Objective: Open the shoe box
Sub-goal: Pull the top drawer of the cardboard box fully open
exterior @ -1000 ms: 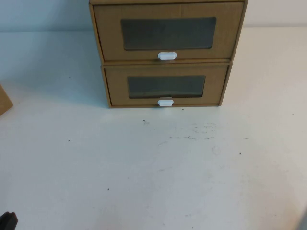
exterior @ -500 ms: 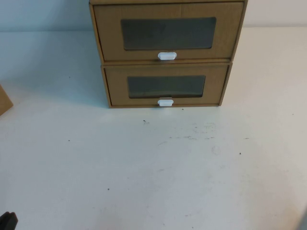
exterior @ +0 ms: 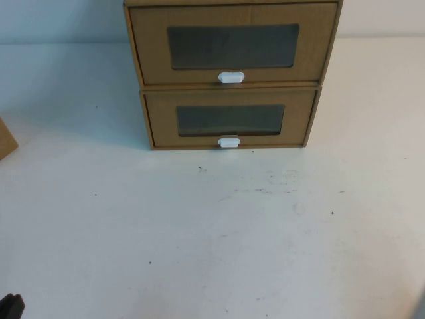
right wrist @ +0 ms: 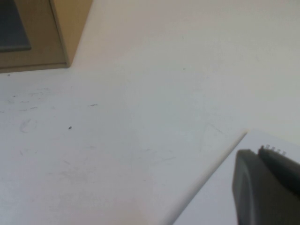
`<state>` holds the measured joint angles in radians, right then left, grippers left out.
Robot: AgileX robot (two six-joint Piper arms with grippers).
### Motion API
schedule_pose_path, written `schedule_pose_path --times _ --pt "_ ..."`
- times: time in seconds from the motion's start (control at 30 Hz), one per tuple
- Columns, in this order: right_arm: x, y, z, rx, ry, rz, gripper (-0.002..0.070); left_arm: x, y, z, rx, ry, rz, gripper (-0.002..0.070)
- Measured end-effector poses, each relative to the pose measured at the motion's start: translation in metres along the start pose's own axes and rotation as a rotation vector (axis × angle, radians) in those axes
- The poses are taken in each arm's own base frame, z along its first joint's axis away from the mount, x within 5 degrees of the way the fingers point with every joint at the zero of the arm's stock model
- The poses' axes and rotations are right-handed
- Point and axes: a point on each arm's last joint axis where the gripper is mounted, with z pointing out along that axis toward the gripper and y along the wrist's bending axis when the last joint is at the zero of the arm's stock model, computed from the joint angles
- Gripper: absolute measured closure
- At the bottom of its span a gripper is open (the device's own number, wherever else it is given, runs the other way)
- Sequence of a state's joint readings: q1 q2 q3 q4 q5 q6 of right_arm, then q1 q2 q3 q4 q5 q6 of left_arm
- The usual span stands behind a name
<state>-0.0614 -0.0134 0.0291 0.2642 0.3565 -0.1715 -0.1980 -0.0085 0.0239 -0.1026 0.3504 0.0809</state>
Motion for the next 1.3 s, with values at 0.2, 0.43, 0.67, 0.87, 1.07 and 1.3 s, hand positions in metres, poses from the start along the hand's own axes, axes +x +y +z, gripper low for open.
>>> schedule_pose_path --times 0.2,0.43,0.67,0.87,1.07,1.3 --pt "0.0 0.0 0.0 0.0 0.0 0.0 0.0694 0.0 0.0 0.0 0.0 0.0 0.0 0.068" --pt "0.0 0.0 0.0 0.0 0.0 0.0 0.0694 0.0 0.0 0.0 0.0 0.0 0.0 0.068" --pt "0.0 0.0 0.0 0.0 0.0 0.0 0.0694 0.0 0.0 0.0 0.0 0.0 0.0 0.068" --pt "0.0 0.0002 0.0 -0.003 0.0 0.007 0.0694 0.0 0.0 0.0 0.0 0.0 0.0 0.068" --pt "-0.0008 0.0036 -0.0001 -0.04 -0.007 0.108 0.0694 0.0 0.0 0.0 0.0 0.0 0.0 0.068" --pt "-0.0029 0.009 -0.0005 -0.103 -0.018 0.28 0.0694 -0.0031 -0.004 -0.0001 0.048 -0.028 -0.24 0.068"
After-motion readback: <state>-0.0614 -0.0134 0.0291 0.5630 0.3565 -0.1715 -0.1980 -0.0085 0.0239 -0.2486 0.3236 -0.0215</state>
